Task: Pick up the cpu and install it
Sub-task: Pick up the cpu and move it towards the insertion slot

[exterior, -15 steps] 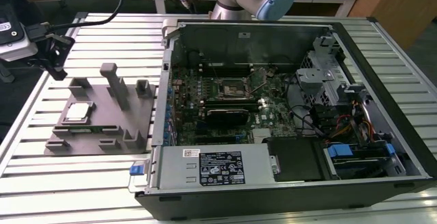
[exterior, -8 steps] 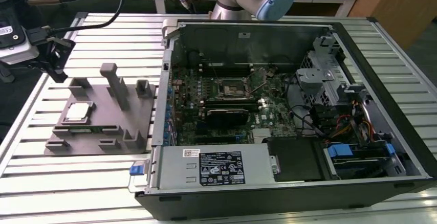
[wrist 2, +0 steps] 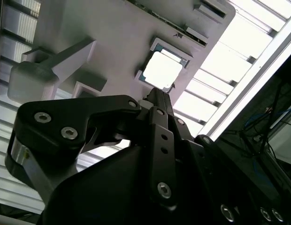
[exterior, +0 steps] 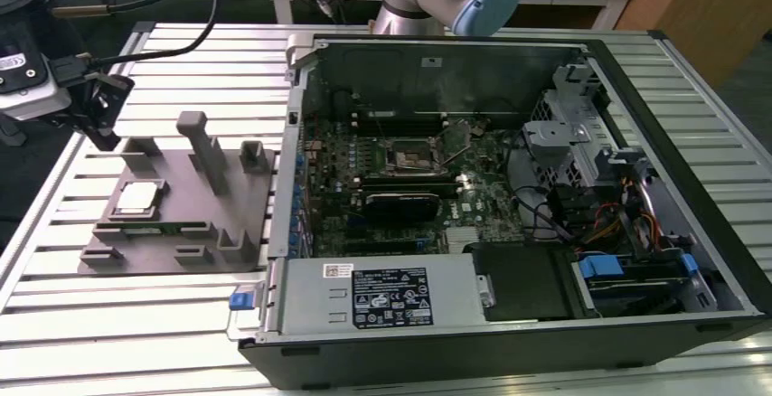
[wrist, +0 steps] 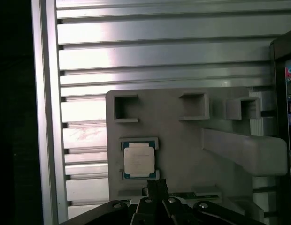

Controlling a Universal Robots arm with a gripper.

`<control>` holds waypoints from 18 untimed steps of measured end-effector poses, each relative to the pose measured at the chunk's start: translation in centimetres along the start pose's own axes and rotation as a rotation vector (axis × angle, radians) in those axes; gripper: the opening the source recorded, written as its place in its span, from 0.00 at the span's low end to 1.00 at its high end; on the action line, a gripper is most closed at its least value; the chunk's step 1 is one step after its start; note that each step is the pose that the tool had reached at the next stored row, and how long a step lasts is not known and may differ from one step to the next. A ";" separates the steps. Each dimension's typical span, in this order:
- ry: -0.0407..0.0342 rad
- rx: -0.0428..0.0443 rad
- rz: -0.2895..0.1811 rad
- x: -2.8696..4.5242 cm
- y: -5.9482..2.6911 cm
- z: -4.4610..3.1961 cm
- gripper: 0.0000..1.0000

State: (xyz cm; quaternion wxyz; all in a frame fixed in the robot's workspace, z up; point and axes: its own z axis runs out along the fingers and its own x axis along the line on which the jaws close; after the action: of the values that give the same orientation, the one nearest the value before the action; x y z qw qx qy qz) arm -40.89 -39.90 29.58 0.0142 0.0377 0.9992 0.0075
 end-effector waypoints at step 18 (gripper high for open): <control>-0.0013 0.0176 -0.001 0.34 -0.05 1.45 0.11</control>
State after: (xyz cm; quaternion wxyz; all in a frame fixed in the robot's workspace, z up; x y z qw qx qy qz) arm -41.19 -39.90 28.12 0.0145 0.0375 0.9992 -0.0013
